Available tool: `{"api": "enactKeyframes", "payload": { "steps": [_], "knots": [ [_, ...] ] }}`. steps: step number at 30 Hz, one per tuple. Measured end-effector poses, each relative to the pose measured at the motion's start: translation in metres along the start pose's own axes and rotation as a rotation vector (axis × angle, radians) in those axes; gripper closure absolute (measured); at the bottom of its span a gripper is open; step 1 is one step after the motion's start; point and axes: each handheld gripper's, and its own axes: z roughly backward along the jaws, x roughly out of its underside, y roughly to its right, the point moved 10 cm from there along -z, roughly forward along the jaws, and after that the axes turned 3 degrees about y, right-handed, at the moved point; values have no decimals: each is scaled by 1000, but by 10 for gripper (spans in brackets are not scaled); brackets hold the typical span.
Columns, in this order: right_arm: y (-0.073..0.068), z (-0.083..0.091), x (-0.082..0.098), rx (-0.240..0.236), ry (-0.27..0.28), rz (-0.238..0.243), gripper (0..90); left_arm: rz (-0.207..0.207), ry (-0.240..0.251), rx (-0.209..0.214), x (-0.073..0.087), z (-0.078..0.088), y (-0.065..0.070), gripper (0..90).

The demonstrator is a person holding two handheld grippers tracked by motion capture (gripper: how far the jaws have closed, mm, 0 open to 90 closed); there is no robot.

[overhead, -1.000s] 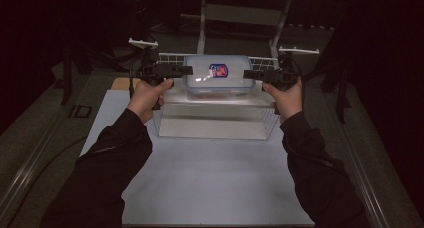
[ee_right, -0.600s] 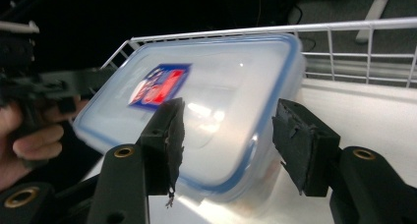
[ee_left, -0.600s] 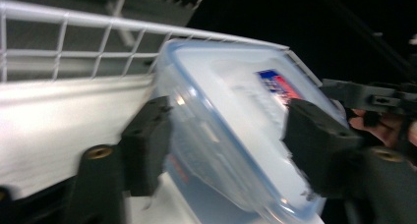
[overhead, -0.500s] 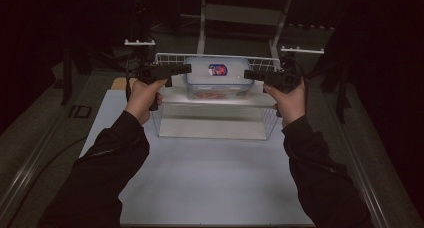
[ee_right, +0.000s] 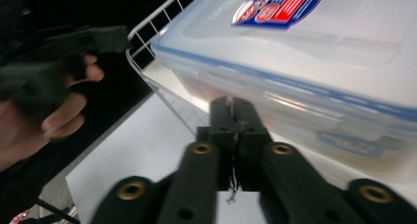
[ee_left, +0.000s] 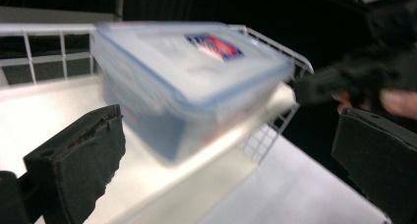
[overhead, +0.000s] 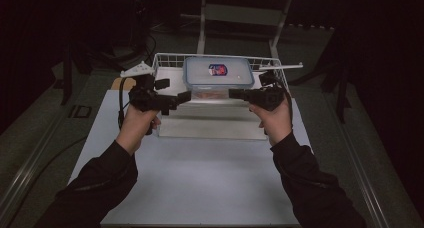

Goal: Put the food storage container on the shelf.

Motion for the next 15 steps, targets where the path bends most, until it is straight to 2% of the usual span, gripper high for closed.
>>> {"api": "enactKeyframes", "payload": {
  "steps": [1,3,5,8,10,15],
  "knots": [
    [-1,-3,1,1,-1,0,898,-10,-8,-3,6,2,2,0],
    [-1,-9,1,3,-4,-3,899,-5,2,0,17,5,7,0],
    [-1,-14,-1,8,-7,-8,898,-6,-12,9,29,7,11,0],
    [-2,-21,-4,-1,-8,-10,899,-35,-34,8,44,9,14,0],
    [-4,-25,-6,8,-13,4,899,-51,-40,-1,50,11,15,0],
    [-9,-34,-9,0,-22,18,900,-43,-44,3,56,14,15,0]
  ]
}}
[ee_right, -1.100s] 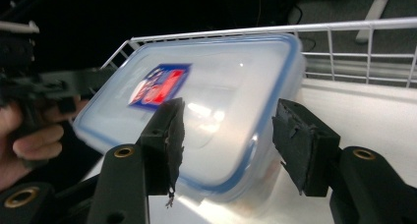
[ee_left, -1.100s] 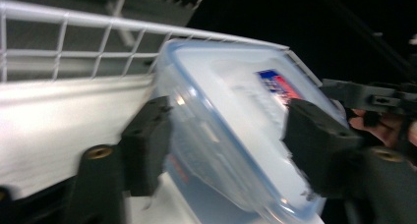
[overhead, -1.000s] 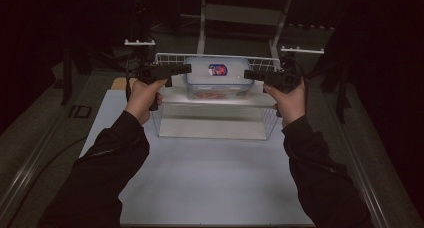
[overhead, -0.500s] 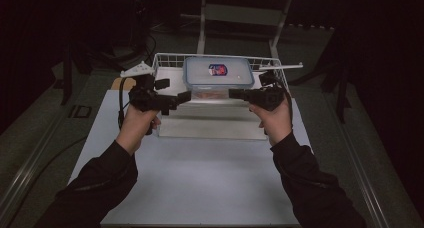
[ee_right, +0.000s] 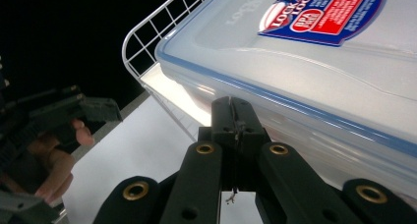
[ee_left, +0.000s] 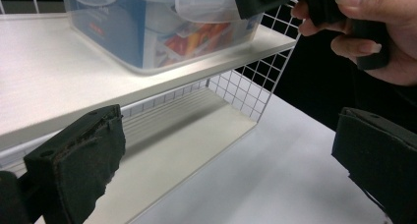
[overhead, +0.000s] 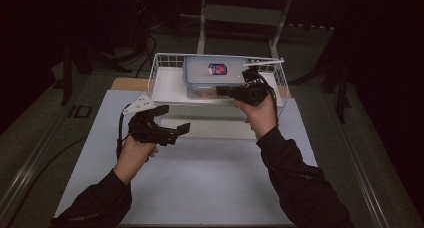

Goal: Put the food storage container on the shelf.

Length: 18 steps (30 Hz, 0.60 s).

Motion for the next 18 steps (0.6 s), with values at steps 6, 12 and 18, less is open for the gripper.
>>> {"api": "enactKeyframes", "payload": {
  "steps": [6,12,18],
  "knots": [
    [3,-7,-4,-4,1,-20,900,-4,-5,0,1,-1,0,0],
    [-2,-7,-6,2,-8,-4,865,-9,16,10,-3,-3,3,0],
    [-21,5,10,-37,6,73,567,-26,24,12,-1,-1,11,0]
  ]
}}
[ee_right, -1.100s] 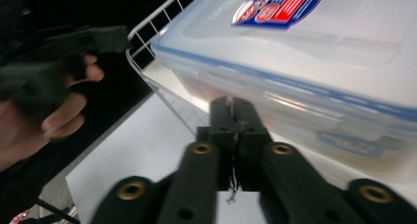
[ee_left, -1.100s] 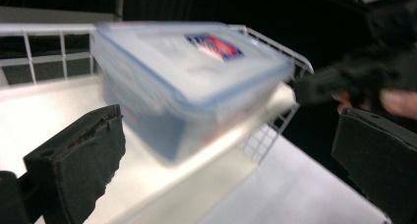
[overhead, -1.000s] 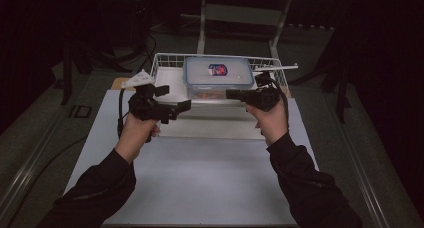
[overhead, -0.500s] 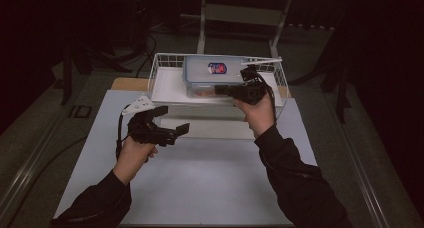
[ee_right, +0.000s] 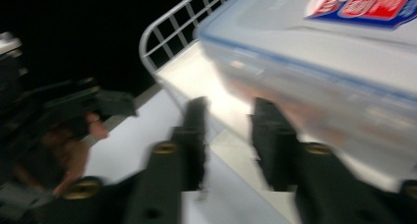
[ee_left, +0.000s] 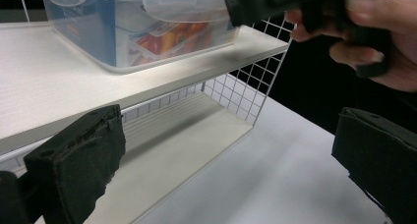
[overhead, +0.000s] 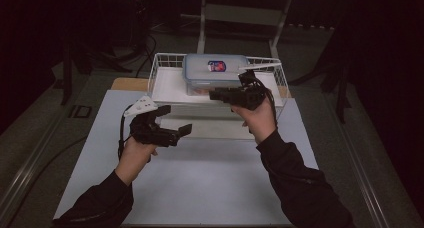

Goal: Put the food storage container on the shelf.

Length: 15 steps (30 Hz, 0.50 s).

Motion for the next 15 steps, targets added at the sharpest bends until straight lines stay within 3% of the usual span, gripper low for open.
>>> {"api": "enactKeyframes", "payload": {
  "steps": [4,5,8,10,15],
  "knots": [
    [-8,10,15,-20,44,27,329,-27,0,49,5,1,12,0],
    [-12,15,23,-51,54,27,236,-30,-1,53,6,1,14,0],
    [-15,19,31,-82,63,28,205,-31,5,80,8,2,22,0],
    [-15,29,48,-107,71,29,156,-45,-2,95,12,2,29,0],
    [-12,41,73,-73,79,84,145,-56,-9,125,18,2,38,0]
  ]
}}
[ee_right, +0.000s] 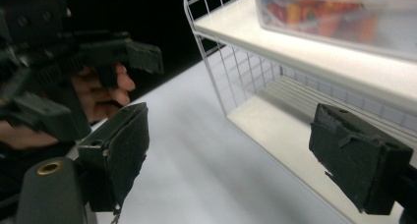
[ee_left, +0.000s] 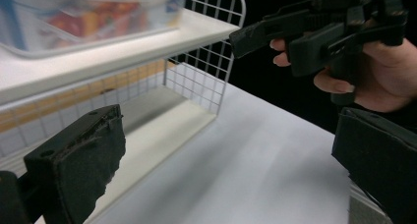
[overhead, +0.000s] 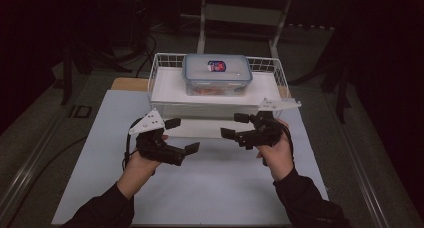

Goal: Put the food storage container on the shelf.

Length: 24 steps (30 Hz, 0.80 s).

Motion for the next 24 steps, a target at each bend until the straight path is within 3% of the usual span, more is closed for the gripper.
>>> {"api": "enactKeyframes", "payload": {
  "steps": [6,12,20,24],
  "knots": [
    [7,10,26,48,6,56,139,-20,-21,38,16,-1,13,0],
    [12,16,52,68,-13,80,144,2,-27,57,35,-1,16,0],
    [14,26,83,73,-24,62,144,39,-63,62,65,-3,16,0],
    [23,35,102,109,-39,40,148,46,-75,63,78,-2,15,0]
  ]
}}
